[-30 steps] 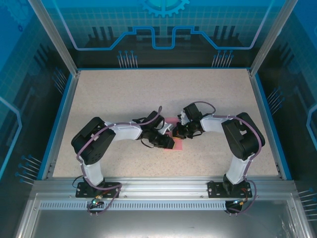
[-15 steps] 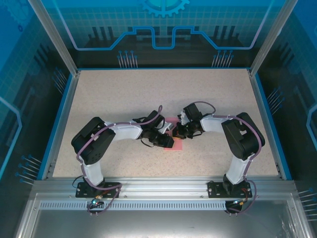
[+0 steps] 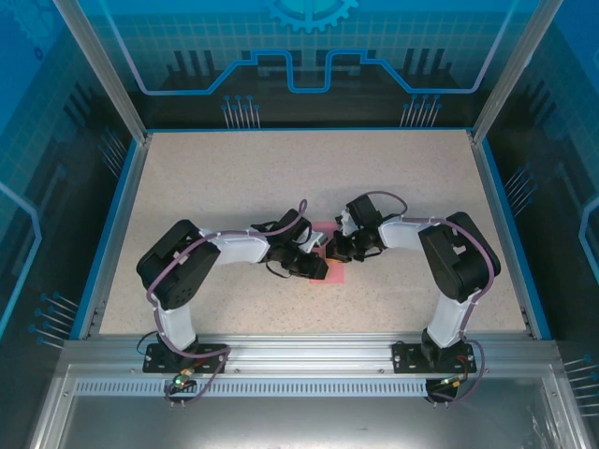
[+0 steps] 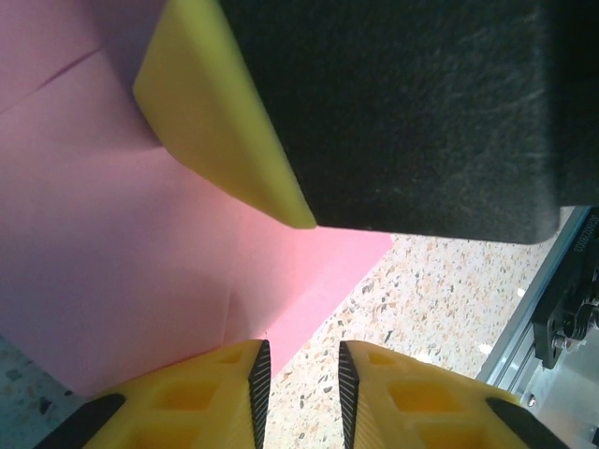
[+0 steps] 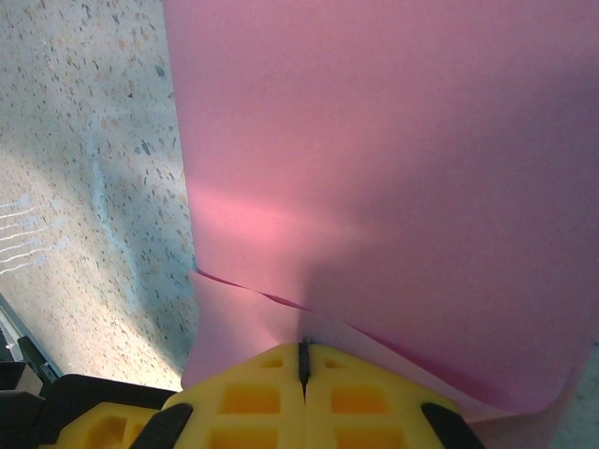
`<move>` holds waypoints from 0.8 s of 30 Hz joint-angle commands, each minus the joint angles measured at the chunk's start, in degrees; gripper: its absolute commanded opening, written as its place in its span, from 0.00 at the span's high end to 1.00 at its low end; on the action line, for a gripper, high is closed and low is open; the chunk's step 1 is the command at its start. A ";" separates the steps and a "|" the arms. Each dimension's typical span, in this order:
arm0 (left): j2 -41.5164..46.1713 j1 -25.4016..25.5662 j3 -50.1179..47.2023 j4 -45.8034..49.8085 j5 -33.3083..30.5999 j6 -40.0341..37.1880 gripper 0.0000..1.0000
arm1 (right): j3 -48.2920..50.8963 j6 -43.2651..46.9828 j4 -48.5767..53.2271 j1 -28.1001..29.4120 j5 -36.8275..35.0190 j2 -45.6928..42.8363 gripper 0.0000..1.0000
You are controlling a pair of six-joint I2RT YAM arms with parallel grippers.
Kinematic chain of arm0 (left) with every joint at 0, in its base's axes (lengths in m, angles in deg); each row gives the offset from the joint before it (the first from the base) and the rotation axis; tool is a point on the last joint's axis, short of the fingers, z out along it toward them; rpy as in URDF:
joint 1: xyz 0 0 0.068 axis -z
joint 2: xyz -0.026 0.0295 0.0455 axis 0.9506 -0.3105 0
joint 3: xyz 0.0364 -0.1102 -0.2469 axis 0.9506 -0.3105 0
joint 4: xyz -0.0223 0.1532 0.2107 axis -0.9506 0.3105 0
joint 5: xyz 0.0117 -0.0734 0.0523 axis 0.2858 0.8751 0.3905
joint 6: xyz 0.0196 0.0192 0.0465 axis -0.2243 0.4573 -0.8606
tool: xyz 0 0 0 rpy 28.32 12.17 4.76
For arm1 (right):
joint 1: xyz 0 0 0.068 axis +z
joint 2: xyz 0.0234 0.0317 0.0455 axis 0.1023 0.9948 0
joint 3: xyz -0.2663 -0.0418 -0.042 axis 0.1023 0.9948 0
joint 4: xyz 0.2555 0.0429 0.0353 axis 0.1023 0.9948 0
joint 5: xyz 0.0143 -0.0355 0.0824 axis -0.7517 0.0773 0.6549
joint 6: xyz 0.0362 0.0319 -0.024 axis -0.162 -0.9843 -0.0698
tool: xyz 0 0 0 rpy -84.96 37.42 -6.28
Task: Fold a paper plane with a square sheet of paper (fold left side to right side)
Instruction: Fold the triangle a second time at the center of the table.
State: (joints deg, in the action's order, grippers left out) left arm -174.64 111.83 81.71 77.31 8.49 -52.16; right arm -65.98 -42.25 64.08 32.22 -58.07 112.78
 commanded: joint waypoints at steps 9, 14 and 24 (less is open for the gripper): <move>-0.43 0.07 -2.56 1.24 -2.59 -1.13 0.73 | 0.40 0.84 2.76 0.81 -1.19 2.75 0.98; 0.85 -0.09 -4.36 0.82 -3.13 -0.42 0.74 | 0.22 1.12 3.55 0.72 -1.63 2.82 0.98; 6.09 -0.49 -9.26 -0.27 -1.20 1.18 0.80 | 0.14 1.24 3.49 0.44 -1.38 3.03 0.98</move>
State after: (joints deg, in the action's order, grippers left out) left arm -170.88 111.53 74.52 73.36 6.83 -51.87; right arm -66.00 -42.01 63.77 32.24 -57.02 113.22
